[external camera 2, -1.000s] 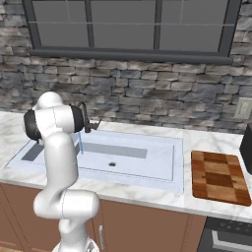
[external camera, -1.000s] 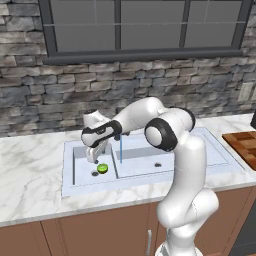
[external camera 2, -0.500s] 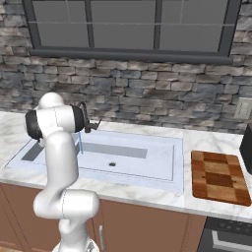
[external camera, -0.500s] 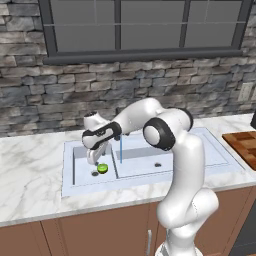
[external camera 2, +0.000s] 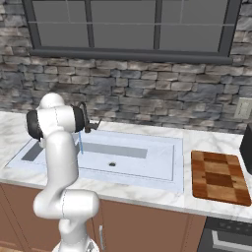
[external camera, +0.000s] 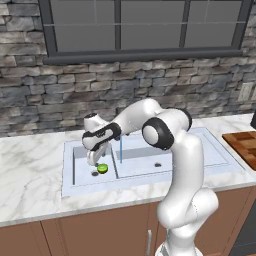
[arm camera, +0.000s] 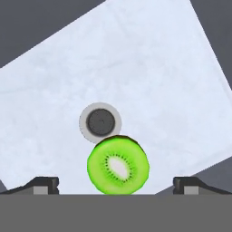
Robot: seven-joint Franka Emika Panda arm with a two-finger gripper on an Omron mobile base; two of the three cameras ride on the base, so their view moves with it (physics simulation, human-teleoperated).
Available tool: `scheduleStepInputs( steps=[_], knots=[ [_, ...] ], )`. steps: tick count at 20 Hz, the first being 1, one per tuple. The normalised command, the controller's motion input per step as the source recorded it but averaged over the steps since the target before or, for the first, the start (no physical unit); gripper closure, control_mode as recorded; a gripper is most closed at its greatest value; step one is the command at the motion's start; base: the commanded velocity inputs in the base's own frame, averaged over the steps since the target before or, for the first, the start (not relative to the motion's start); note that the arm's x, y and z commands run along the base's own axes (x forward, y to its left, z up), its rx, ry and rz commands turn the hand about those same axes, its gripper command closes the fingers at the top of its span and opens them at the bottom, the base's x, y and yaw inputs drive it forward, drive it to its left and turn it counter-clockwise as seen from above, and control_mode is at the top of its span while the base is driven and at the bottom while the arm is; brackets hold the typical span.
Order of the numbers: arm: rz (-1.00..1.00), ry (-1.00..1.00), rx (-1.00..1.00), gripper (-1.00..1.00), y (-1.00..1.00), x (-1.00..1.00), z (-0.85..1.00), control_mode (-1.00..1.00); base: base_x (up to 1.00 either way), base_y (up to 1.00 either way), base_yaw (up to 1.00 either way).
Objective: Pick the kiwi from the sink and place it on the cutting board to airdry. Then turn off the sink faucet.
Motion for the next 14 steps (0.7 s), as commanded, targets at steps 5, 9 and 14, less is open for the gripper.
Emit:
scheduleStepInputs(
  steps=[5,9,14],
  knots=[
    [0.00,0.00,0.00,-1.00,0.00,0.00,-0.06,-1.00,0.00,0.00,0.00],
    [0.00,0.00,0.00,-1.00,0.00,0.00,-0.05,-1.00,0.00,0.00,0.00],
    [0.00,0.00,0.00,-1.00,0.00,0.00,-0.07,-1.00,0.00,0.00,0.00]
  ],
)
